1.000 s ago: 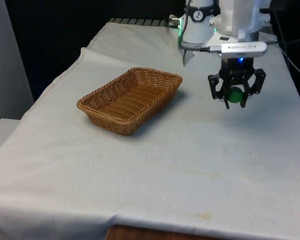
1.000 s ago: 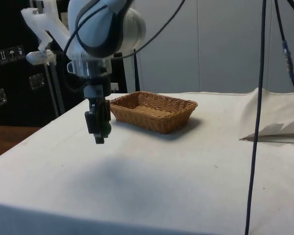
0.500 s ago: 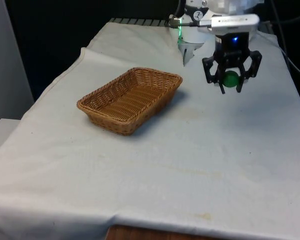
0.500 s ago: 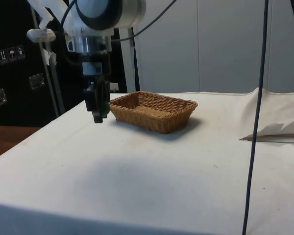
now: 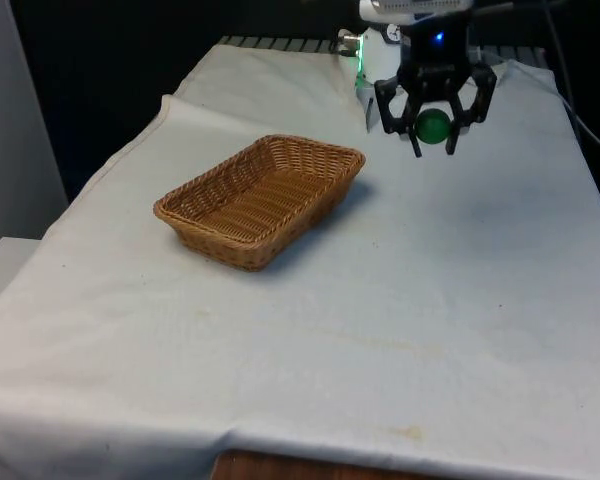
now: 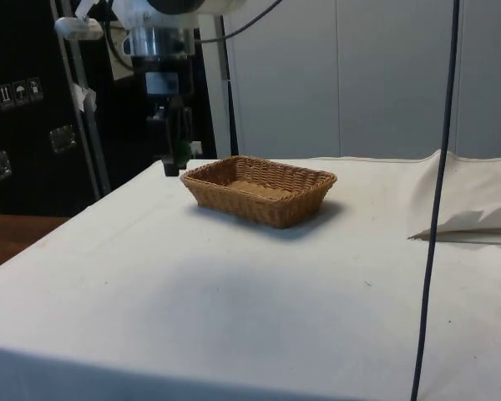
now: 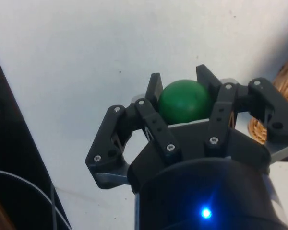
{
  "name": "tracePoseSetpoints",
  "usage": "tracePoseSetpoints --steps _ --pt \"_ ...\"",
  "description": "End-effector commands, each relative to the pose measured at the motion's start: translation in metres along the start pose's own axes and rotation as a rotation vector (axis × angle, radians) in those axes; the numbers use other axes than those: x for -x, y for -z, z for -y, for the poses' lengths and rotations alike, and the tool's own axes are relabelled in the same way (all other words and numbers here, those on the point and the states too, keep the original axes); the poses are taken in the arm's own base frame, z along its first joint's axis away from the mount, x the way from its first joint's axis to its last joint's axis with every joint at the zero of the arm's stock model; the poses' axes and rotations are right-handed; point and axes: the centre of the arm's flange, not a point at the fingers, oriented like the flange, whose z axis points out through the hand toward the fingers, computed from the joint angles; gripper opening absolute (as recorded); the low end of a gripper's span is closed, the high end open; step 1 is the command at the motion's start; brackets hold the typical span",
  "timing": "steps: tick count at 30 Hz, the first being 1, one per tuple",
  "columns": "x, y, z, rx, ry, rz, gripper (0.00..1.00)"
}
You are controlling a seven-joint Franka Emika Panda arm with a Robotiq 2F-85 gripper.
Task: Pick up the ball and place it into the basket.
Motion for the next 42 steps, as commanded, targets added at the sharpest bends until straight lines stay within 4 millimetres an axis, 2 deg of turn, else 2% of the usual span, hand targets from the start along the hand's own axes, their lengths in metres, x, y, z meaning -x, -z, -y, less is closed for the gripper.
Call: tracePoseSetpoints --steps 1,13,28,29,36,42 --pt "0.001 0.005 -0.003 0.008 -0.004 0.003 0.00" --pt "0.002 0.019 -0.019 0.047 -0.034 -0.007 0.00" --pt "0.004 0.021 -0.041 0.139 -0.074 0.004 0.00" --pt "0.004 0.022 -0.037 0.125 -0.067 0.002 0.00" --pt "0.007 0.014 -0.051 0.161 -0.094 0.008 0.00" --pt "0.013 -0.003 -0.065 0.165 -0.119 0.008 0.00"
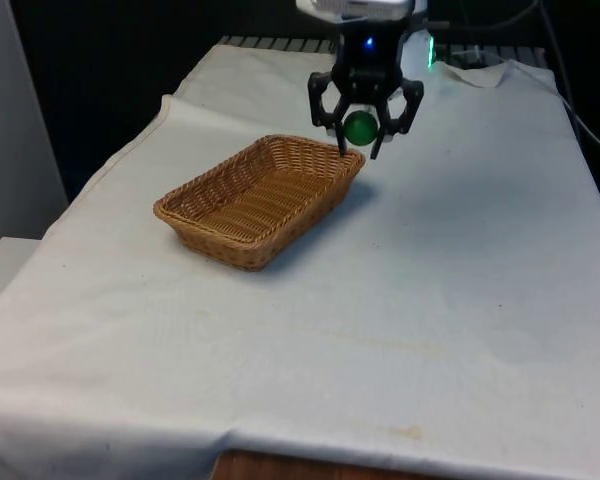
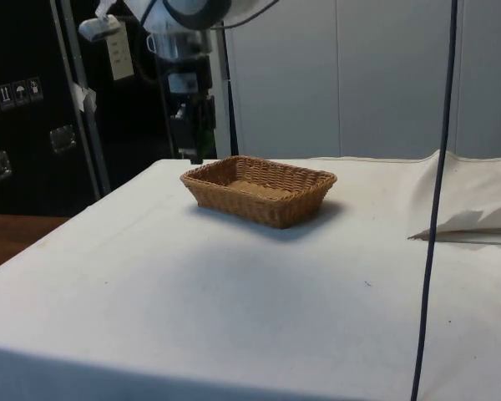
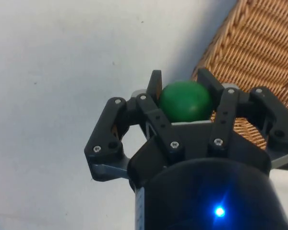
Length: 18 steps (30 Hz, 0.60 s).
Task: Pick up the ball and place it into the basket.
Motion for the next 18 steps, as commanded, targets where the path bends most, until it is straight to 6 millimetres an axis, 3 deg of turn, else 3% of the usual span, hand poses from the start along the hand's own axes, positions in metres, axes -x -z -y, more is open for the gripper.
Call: tracePoseSetpoints --steps 1,13,18 --pt "0.001 -0.006 -0.003 -0.002 -0.010 -0.005 0.00" --pt "0.006 -0.044 -0.032 0.015 -0.066 0.013 0.00" --pt "0.008 -0.050 -0.042 0.024 -0.083 0.020 0.00"
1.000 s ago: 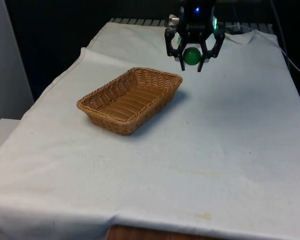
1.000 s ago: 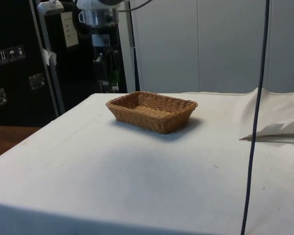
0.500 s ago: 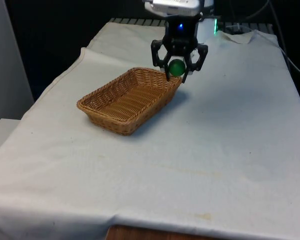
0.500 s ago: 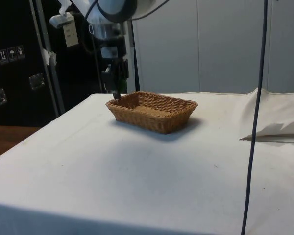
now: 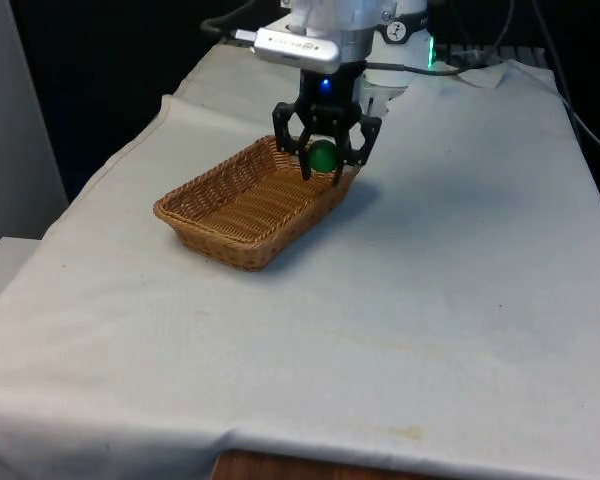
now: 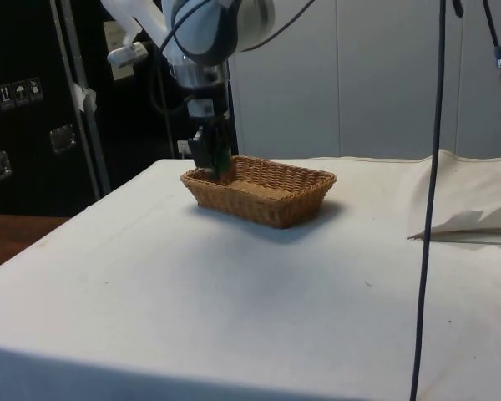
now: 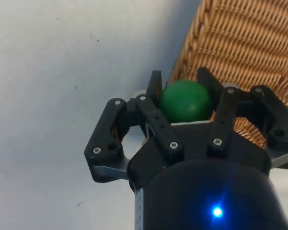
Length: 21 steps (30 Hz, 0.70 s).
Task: Pick up the ball and place it into the basket.
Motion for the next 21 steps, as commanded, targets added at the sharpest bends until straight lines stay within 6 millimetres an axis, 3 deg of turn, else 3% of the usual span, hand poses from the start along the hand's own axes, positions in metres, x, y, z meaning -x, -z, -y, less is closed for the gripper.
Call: tracePoseSetpoints --steps 1,21 --pt "-0.001 -0.001 -0.005 -0.003 -0.007 -0.003 0.00" --pt "0.003 -0.007 -0.052 0.031 -0.082 0.005 0.00"
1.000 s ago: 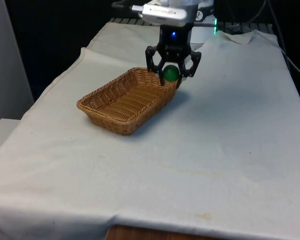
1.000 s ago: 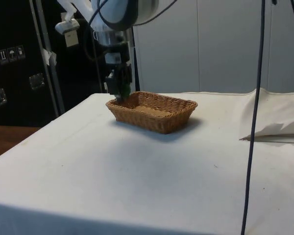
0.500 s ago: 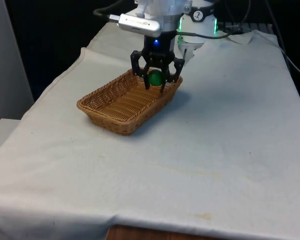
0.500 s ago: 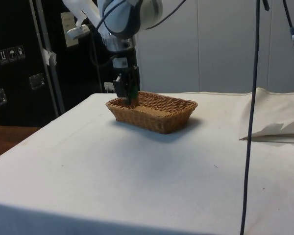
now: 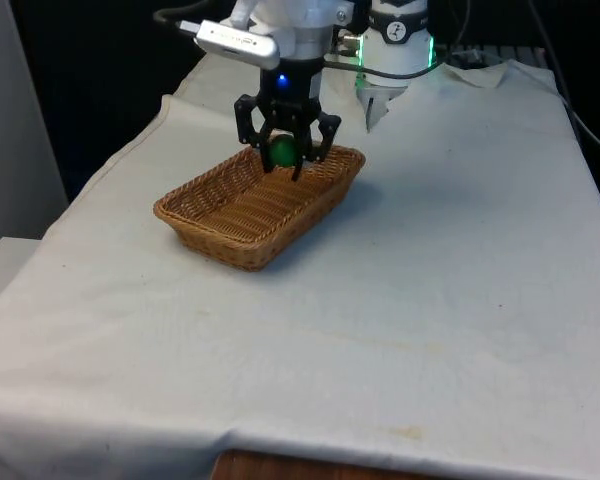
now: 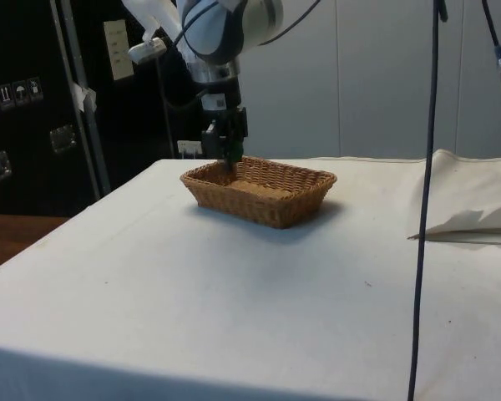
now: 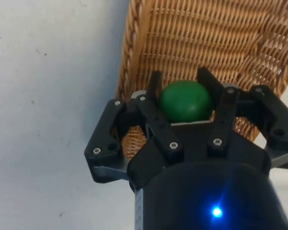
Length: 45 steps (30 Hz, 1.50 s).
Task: Pick up the ball and place it into the basket.
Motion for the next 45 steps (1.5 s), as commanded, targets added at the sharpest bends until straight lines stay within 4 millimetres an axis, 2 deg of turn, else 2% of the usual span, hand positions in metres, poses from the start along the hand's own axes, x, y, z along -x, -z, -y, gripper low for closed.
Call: tracePoseSetpoints --steps 1,9,10,13,22,35,40,41,42,45 --pt "0.000 0.000 0.000 0.000 0.000 0.000 0.00" --pt "0.001 -0.025 -0.015 -0.018 -0.043 0.001 0.00" --pt "0.002 -0.021 -0.014 -0.005 -0.040 0.007 0.00" --pt "0.002 -0.036 -0.020 -0.024 -0.055 0.004 0.00" --pt "0.002 -0.063 -0.034 -0.041 -0.089 0.018 0.00" --pt "0.003 -0.069 -0.039 -0.040 -0.102 0.022 0.00" --pt "0.003 -0.069 -0.039 -0.038 -0.101 0.023 0.43" --pt "0.004 -0.070 -0.038 -0.039 -0.100 0.024 0.43" --pt "0.004 -0.069 -0.039 -0.038 -0.101 0.024 0.60" --pt "0.004 -0.069 -0.039 -0.038 -0.101 0.024 0.86"
